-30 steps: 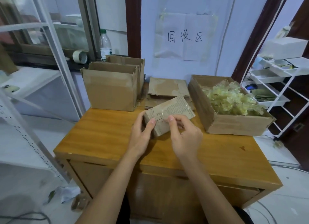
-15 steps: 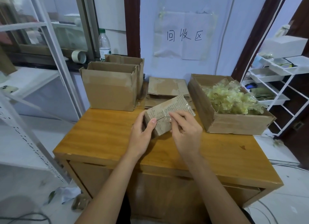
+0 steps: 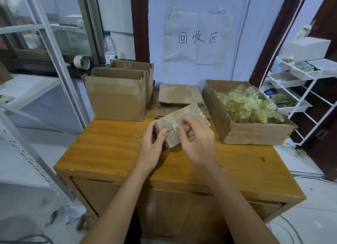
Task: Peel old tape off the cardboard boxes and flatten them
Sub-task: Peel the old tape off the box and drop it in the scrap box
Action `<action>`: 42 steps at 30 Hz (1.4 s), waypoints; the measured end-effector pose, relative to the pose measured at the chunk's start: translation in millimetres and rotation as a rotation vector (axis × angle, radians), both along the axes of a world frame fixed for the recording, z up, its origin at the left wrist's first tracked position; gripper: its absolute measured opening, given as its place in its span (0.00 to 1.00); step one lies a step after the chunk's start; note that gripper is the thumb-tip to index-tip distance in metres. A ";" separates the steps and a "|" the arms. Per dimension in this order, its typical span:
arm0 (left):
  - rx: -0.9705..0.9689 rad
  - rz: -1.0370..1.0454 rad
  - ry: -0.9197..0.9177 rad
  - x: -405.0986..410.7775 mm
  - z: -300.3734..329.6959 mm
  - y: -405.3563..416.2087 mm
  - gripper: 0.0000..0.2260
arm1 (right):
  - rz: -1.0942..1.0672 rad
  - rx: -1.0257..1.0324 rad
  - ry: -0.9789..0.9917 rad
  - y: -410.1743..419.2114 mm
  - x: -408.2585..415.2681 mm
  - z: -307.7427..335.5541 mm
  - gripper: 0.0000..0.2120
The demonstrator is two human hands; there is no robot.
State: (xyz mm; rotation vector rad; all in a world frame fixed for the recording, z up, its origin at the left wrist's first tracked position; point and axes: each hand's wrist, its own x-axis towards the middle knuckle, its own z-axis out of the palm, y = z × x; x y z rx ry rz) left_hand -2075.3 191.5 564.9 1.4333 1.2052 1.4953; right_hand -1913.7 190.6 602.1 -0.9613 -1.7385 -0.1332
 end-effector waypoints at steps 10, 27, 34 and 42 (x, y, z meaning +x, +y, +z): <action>0.007 -0.008 -0.001 -0.4 -1.3 2.1 0.23 | 0.010 0.029 -0.123 4.7 2.6 -5.2 0.06; -0.006 -0.015 0.006 -1.0 -4.4 2.6 0.24 | 0.002 -0.027 -0.082 3.4 -3.9 -11.2 0.05; -0.002 -0.021 -0.003 -1.4 -6.1 3.5 0.26 | 0.031 -0.078 -0.091 -5.6 -4.2 -14.7 0.07; -0.011 -0.014 0.001 -1.4 -6.7 4.3 0.26 | -0.040 -0.126 -0.009 -4.1 -5.4 -7.5 0.03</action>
